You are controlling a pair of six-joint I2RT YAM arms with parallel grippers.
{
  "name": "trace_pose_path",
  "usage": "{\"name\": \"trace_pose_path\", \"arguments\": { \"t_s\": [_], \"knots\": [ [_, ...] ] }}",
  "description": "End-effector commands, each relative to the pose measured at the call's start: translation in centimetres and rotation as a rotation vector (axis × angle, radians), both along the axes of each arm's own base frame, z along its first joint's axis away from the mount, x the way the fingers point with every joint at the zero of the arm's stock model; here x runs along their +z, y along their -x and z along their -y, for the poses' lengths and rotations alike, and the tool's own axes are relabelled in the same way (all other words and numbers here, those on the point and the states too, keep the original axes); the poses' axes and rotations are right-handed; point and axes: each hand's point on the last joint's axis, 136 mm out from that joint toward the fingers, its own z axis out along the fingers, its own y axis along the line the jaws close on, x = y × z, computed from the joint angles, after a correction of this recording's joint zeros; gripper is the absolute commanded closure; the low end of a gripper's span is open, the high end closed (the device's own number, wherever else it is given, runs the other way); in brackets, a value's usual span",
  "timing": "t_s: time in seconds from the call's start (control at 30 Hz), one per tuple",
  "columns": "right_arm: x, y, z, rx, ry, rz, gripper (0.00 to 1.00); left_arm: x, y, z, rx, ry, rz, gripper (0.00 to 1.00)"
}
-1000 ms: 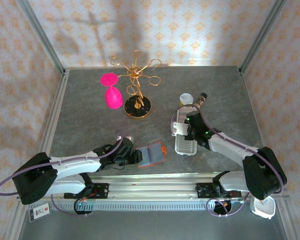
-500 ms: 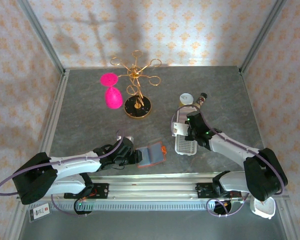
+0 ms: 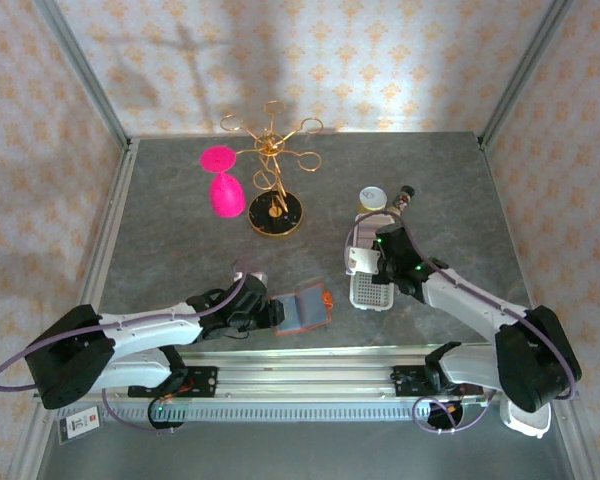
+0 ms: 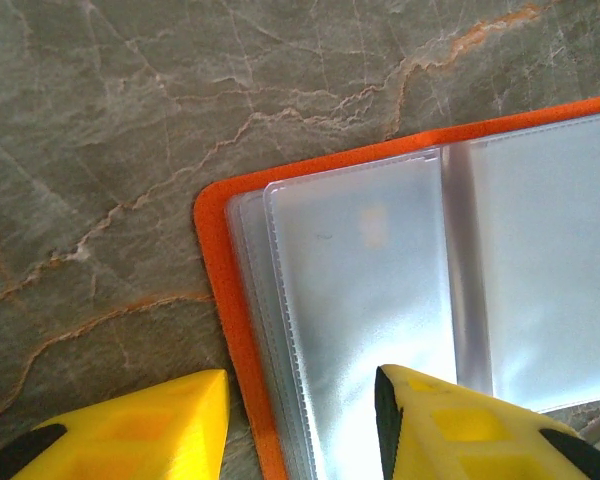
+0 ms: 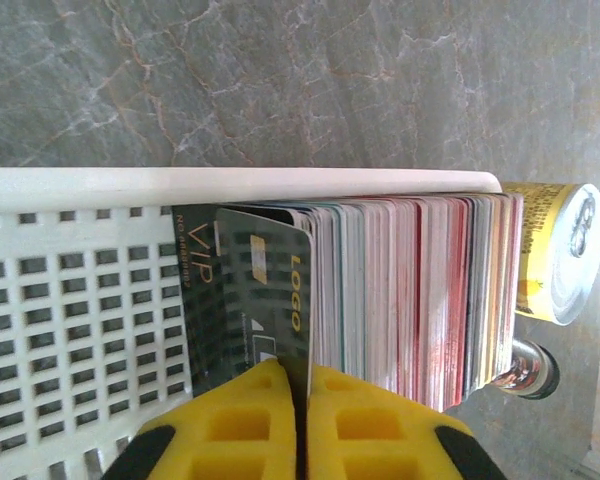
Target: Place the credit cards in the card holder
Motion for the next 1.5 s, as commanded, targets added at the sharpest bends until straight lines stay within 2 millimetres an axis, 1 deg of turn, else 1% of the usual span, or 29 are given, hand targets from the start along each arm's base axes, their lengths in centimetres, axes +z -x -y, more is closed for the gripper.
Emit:
{"name": "trace_pose_path", "arguments": {
  "t_s": [0.0,0.13,0.23,0.33,0.43,0.57,0.67,0.73,0.8,0.87,0.93,0.97,1.03,1.1,1.17,1.23,1.33,1.47],
  "knots": [
    [1.7,0.0,0.0,-0.022,-0.036,0.022,0.93,0.7,-0.5,0.0,0.025,0.017,0.013,0.56],
    [1.5,2.0,-0.3,-0.007,-0.064,-0.061,0.98,1.0,-0.7,0.2,0.020,0.021,0.018,0.56],
    [1.8,3.7,-0.8,-0.006,-0.120,-0.127,1.00,1.4,-0.8,0.3,0.019,0.017,0.024,0.56],
    [2.6,5.0,-1.5,-0.024,-0.200,-0.175,1.00,1.6,-0.9,0.4,0.017,0.010,0.023,0.56],
    [3.8,6.0,-2.4,-0.041,-0.288,-0.217,1.00,2.2,-1.1,0.4,0.021,0.005,0.028,0.55],
    [6.4,6.0,-4.0,-0.094,-0.428,-0.226,1.00,2.8,-1.5,-0.1,0.043,-0.022,0.038,0.50],
    [9.3,3.9,-4.7,-0.280,-0.623,-0.193,1.00,3.1,-1.7,-0.6,0.061,-0.050,0.038,0.49],
    [11.0,2.9,-5.2,-0.398,-0.752,-0.217,1.00,3.5,-1.8,-0.7,0.073,-0.057,0.042,0.47],
    [12.2,2.3,-5.8,-0.507,-0.882,-0.264,1.00,4.0,-2.1,-1.1,0.098,-0.072,0.049,0.46],
    [13.2,2.1,-6.4,-0.585,-0.989,-0.325,1.00,4.4,-2.5,-1.5,0.129,-0.082,0.067,0.40],
    [14.1,2.5,-7.7,-0.615,-1.109,-0.419,1.00,4.8,-2.8,-2.0,0.160,-0.090,0.081,0.33],
    [14.4,3.0,-8.7,-0.604,-1.180,-0.486,1.00,5.0,-3.0,-2.2,0.179,-0.096,0.085,0.31],
    [15.3,4.5,-10.7,-0.556,-1.322,-0.610,1.00,5.4,-3.3,-2.4,0.212,-0.097,0.092,0.30],
    [15.1,5.7,-11.6,-0.559,-1.429,-0.714,1.00,5.7,-3.7,-2.5,0.247,-0.084,0.095,0.30],
    [14.2,6.4,-11.8,-0.600,-1.476,-0.781,1.00,5.7,-3.9,-2.2,0.271,-0.059,0.094,0.30],
    [13.1,6.9,-11.9,-0.639,-1.487,-0.829,1.00,5.6,-4.2,-2.1,0.298,-0.045,0.091,0.30],
    [11.5,7.6,-12.1,-0.685,-1.489,-0.866,1.00,5.2,-4.6,-2.2,0.331,-0.067,0.082,0.31],
    [10.6,8.6,-12.7,-0.690,-1.479,-0.900,1.00,4.8,-5.0,-2.3,0.364,-0.093,0.067,0.31]
  ]
}}
